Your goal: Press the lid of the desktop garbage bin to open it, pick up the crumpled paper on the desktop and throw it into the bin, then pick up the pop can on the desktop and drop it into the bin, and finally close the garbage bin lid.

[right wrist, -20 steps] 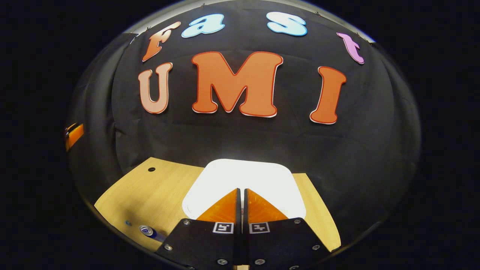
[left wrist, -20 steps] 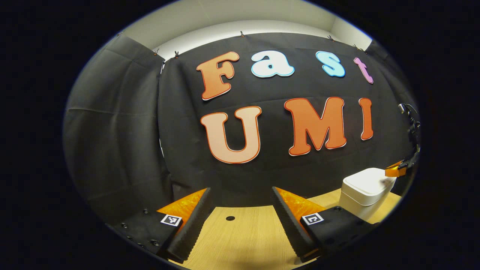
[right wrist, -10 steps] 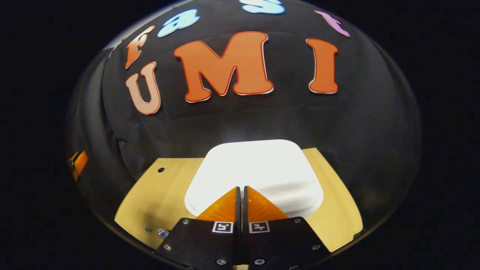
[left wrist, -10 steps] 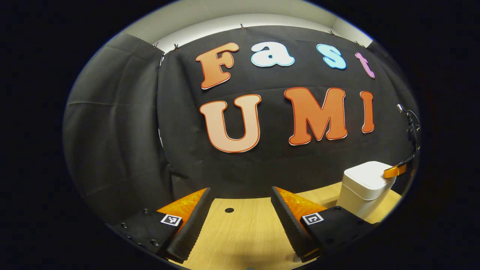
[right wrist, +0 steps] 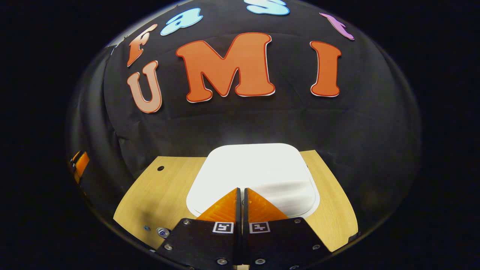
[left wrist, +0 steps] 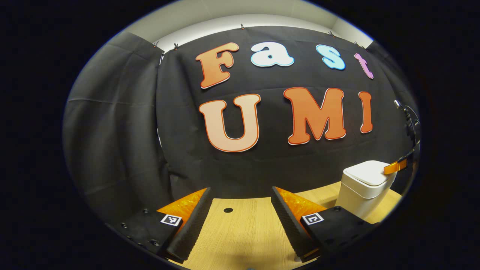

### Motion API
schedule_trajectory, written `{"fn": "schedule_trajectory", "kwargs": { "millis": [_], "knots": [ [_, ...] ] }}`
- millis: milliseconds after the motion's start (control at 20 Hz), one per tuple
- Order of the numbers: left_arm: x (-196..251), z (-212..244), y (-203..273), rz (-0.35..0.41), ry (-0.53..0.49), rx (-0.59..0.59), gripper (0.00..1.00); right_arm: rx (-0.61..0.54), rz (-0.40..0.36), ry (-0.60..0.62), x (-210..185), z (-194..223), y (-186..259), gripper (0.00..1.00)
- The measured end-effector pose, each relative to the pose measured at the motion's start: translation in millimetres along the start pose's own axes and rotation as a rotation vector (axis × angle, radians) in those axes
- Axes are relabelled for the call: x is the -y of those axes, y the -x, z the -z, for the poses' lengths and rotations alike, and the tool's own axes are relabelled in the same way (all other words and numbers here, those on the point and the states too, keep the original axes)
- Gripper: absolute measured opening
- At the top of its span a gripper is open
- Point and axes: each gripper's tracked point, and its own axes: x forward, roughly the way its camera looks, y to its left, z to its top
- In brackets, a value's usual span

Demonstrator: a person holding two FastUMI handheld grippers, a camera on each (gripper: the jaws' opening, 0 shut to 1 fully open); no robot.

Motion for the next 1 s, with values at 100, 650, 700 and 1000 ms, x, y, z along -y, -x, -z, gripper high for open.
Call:
{"fn": "schedule_trajectory", "kwargs": {
  "millis": [100, 650, 700, 1000],
  "knots": [
    [0, 4, 2, 0.004, -0.005, -0.006, 1.00, 0.060, -0.002, 0.014, -2, -22, 10, 0.01],
    [-7, 14, 4, 0.001, -0.006, -0.020, 1.00, 0.282, -0.023, 0.048, -21, -101, 46, 0.01],
    [-5, 16, 3, 0.010, -0.002, -0.028, 1.00, 0.310, -0.030, 0.055, -24, -104, 48, 0.01],
    [1, 30, 2, 0.033, 0.018, -0.077, 1.00, 0.381, -0.060, 0.130, -52, -93, 48, 0.29]
  ]
}}
